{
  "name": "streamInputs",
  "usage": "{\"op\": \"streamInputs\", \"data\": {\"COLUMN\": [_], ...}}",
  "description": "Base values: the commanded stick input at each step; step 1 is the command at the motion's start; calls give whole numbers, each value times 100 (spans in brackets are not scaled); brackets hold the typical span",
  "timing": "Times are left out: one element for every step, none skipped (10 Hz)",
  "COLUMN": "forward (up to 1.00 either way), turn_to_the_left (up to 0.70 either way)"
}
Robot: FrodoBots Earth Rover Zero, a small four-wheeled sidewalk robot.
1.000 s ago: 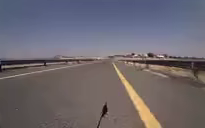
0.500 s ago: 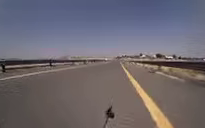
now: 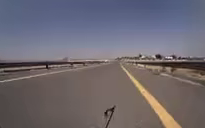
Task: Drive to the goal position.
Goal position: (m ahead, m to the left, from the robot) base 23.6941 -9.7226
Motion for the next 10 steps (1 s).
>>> {"op": "streamInputs", "data": {"forward": [100,100,100,100,100,100,100,100,100,100], "turn_to_the_left": [-1,-1,-1,-1,-1,-1,-1,-1,-1,-1]}}
